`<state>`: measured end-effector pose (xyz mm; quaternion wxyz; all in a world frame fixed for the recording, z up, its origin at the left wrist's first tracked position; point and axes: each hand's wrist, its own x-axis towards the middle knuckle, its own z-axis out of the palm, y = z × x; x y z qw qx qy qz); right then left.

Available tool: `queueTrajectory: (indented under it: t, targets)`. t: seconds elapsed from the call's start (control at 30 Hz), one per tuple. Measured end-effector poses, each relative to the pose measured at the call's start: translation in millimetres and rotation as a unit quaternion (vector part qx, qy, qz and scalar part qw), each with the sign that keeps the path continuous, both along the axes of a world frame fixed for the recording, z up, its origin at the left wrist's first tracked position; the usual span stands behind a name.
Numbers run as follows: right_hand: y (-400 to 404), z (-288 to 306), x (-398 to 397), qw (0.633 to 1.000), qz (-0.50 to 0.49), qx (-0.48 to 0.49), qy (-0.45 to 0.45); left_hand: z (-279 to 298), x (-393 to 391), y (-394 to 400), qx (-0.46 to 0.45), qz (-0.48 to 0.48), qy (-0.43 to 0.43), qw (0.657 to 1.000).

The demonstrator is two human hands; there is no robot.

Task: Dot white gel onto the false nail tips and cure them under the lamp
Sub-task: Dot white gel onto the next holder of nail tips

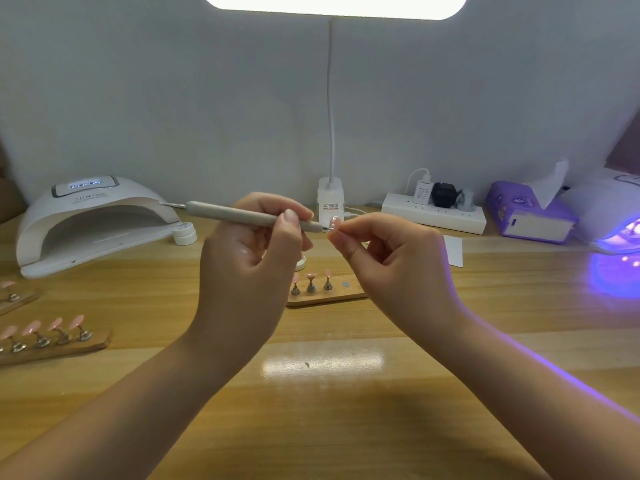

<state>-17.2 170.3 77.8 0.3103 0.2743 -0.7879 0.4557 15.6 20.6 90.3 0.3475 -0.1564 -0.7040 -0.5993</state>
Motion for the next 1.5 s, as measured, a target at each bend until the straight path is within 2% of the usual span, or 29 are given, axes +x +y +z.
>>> queueTrajectory:
  t: [0.17,0.4,0.7,0.83,0.9,1.0,1.07,1.5]
  targets:
    - [0,0,-1,1.0,0.002,-0.008,-0.004,2,0,-2,0.018,0.001,0.017,1.0]
    - [1,-2,-3,1.0,0.001,-0.027,0.001,2,-6,-7,0.126,-0.036,-0.005,0.991]
    - [3,-8,-7,0.999,0.004,-0.032,-0.011,-2,-14,-11,0.152,-0.039,-0.013,0.988]
    - [7,-24,-16,0.999,-0.007,0.003,-0.051,-21,-25,-15,0.126,-0.012,-0.042,0.991]
    - [10,-35,-20,0.996,-0.016,0.019,-0.091,-35,-32,-19,0.133,0.013,-0.089,0.987]
    - [13,-47,-28,0.988,-0.035,0.044,-0.145,-55,-44,-23,0.205,0.031,-0.189,0.96]
    - [12,-52,-31,0.983,-0.059,0.087,-0.151,-62,-50,-23,0.253,0.032,-0.233,0.939]
    - [14,-61,-39,0.944,-0.162,0.243,-0.155,-70,-49,-23,0.237,0.026,-0.242,0.941]
